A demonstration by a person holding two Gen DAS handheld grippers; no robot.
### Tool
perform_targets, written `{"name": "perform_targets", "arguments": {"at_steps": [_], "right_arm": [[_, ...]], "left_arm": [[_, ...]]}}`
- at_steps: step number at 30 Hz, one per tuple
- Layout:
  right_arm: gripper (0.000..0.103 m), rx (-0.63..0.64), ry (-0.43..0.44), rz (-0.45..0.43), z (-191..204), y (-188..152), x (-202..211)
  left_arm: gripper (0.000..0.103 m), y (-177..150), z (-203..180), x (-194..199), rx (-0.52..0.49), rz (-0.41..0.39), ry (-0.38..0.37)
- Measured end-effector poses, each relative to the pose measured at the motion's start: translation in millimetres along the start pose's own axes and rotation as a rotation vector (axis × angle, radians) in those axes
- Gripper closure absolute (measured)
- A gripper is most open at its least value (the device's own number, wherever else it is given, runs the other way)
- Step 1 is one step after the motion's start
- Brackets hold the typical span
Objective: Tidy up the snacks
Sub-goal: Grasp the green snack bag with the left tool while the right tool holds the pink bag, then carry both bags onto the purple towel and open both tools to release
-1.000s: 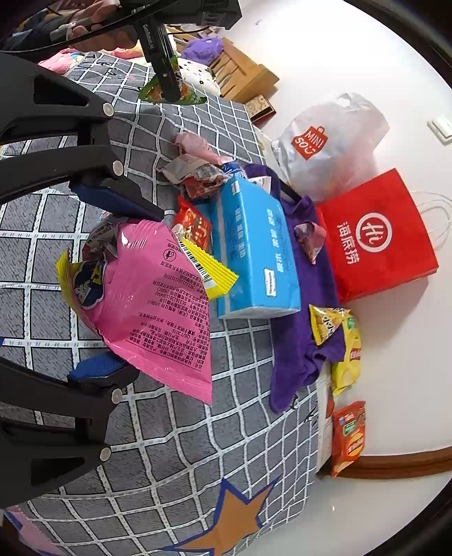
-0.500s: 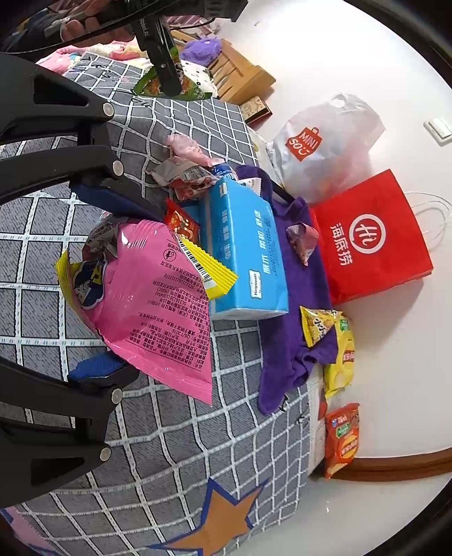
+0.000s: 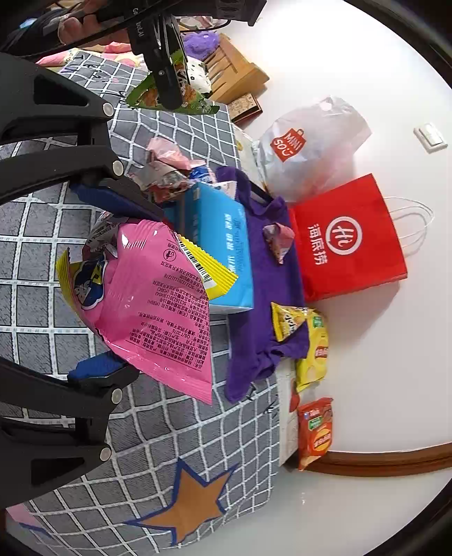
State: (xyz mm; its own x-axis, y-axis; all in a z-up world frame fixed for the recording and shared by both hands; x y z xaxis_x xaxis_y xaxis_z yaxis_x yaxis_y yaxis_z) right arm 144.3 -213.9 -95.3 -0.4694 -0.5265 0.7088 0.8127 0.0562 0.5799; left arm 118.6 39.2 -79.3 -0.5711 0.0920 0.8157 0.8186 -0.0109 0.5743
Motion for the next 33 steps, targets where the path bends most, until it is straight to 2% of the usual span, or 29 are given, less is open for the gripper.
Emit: {"name": "perform_targets", "arguments": {"at_steps": [16,25,33], "right_arm": [[0.035,0.026,0.008,-0.038,11,32,-2],[0.035,0.061,0.001,-0.044,17,50,-9],[0.035,0.073,-0.004,-0.038,18,80,-21]], "left_arm": [[0.050,27,-8,-6,-0.012,-0.001,-0.039],[0.050,46,-6,-12,-0.017,-0.007,-0.039],[0.050,72,-3,-17,-0.017,-0.025,-0.029]]}}
Point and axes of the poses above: each gripper's, at about its wrist camera, not at the fingertips, and x roughly against the way its jaws point, z to its left, y to its top, the point moved 3 cm from there along -x, roughly the way its jaws point, and after that the axes turned 12 degrees about y, right-handed, at the moved point
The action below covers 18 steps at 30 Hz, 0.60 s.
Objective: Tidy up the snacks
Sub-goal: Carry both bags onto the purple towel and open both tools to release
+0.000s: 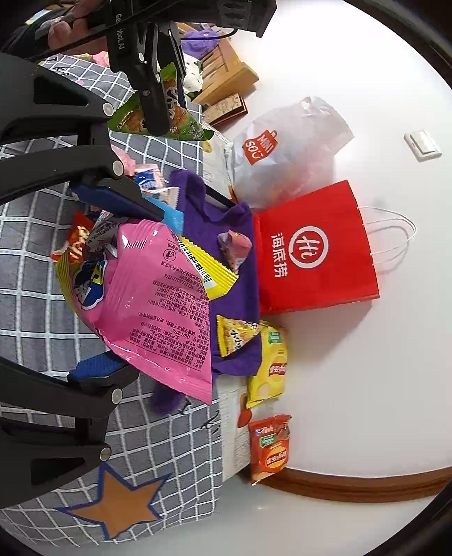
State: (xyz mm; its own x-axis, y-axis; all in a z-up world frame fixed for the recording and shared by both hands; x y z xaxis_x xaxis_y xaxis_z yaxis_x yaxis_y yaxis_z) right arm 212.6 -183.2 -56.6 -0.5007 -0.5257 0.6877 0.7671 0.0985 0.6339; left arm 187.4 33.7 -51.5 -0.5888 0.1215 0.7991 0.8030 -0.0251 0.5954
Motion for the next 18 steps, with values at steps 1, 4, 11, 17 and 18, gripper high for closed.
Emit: {"name": "perform_targets", "arguments": {"at_steps": [1,4,11,17,18], "right_arm": [[0.035,0.003,0.000,0.000,0,3,-1],[0.035,0.018,-0.008,0.003,-1,17,-7],[0.035,0.039,-0.002,-0.002,-10,46,-23],[0.035,0.043,0.000,0.000,-26,69,-43],[0.035,0.041,-0.004,0.000,-29,73,-46]], "left_arm": [[0.050,3,0,0,0.000,-0.002,0.000],[0.050,13,0,-3,-0.002,-0.010,0.006],[0.050,42,7,-18,0.002,-0.014,0.027],[0.050,63,22,-38,0.020,-0.005,0.047],[0.050,67,25,-42,0.027,-0.004,0.050]]}}
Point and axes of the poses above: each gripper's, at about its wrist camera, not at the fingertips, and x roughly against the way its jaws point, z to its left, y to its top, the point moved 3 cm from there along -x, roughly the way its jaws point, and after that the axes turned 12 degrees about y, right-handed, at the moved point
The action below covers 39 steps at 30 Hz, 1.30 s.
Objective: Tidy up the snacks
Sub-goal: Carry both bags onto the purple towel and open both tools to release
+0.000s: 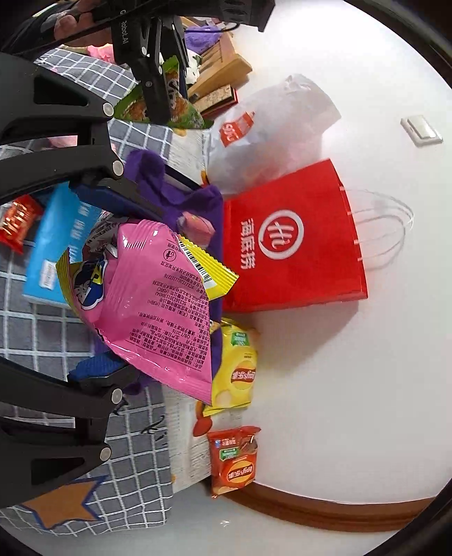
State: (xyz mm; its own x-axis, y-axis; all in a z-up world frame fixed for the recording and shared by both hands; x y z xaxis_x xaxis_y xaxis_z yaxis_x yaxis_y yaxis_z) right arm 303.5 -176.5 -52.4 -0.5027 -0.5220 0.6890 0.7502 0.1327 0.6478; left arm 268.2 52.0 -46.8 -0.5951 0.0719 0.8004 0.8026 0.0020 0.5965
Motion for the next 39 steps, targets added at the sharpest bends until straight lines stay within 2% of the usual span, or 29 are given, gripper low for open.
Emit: {"name": "perform_targets", "arguments": {"at_steps": [7,11,14,19,21,32,39], "right_arm": [[0.035,-0.005,0.013,0.013,-19,25,-27],[0.035,-0.010,0.031,0.035,-27,29,-45],[0.035,-0.016,0.052,0.070,-35,24,-64],[0.035,-0.050,0.085,0.175,-54,9,-99],[0.035,-0.060,0.079,0.181,-61,5,-105],[0.035,-0.061,0.134,0.233,-64,-12,-134],[0.034,-0.057,0.100,0.288,-67,-20,-149]], "left_arm": [[0.050,20,19,-32,0.056,0.019,0.006],[0.050,27,22,-52,0.074,0.039,0.006],[0.050,26,19,-74,0.066,0.072,0.002],[0.050,17,17,-113,0.054,0.147,0.002],[0.050,13,17,-124,0.039,0.178,0.017],[0.050,1,15,-149,0.033,0.244,0.017],[0.049,-3,11,-160,0.028,0.259,0.019]]}}
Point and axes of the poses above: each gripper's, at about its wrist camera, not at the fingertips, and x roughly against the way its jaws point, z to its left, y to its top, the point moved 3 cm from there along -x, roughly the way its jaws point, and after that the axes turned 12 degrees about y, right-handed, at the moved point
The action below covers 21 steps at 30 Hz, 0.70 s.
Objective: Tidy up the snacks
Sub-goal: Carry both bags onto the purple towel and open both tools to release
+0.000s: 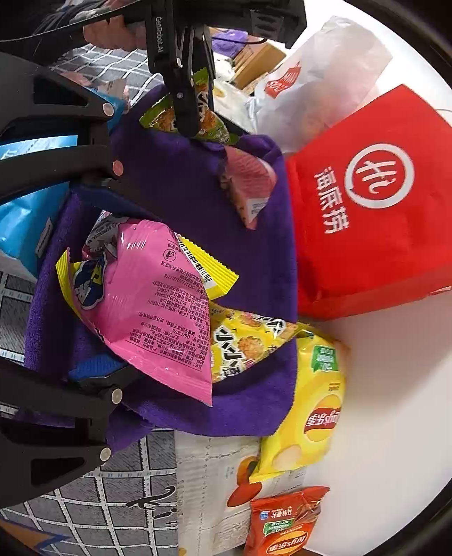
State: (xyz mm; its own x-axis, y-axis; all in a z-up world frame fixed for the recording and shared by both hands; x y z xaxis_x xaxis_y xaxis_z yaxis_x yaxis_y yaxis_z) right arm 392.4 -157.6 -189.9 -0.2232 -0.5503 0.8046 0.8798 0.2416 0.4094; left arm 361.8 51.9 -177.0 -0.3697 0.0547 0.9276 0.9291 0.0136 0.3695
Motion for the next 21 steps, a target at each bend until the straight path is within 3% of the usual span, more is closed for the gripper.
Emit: {"name": "perform_targets", "arguments": {"at_steps": [6,8,10,14,21], "right_arm": [[0.033,0.007,-0.035,0.030,0,0,-4],[0.025,0.011,-0.030,0.029,1,0,-2],[0.019,0.023,-0.028,0.015,3,0,3],[0.012,0.041,-0.053,-0.033,8,3,19],[0.011,0.053,-0.113,-0.112,19,7,54]], "left_arm": [[0.049,0,-4,-9,-0.006,0.017,0.010],[0.045,1,-6,-10,-0.007,0.025,0.007],[0.043,1,-6,-10,-0.009,0.026,0.005],[0.021,1,-6,-5,-0.001,0.016,0.005],[0.019,0,-4,22,0.006,-0.023,0.036]]}}
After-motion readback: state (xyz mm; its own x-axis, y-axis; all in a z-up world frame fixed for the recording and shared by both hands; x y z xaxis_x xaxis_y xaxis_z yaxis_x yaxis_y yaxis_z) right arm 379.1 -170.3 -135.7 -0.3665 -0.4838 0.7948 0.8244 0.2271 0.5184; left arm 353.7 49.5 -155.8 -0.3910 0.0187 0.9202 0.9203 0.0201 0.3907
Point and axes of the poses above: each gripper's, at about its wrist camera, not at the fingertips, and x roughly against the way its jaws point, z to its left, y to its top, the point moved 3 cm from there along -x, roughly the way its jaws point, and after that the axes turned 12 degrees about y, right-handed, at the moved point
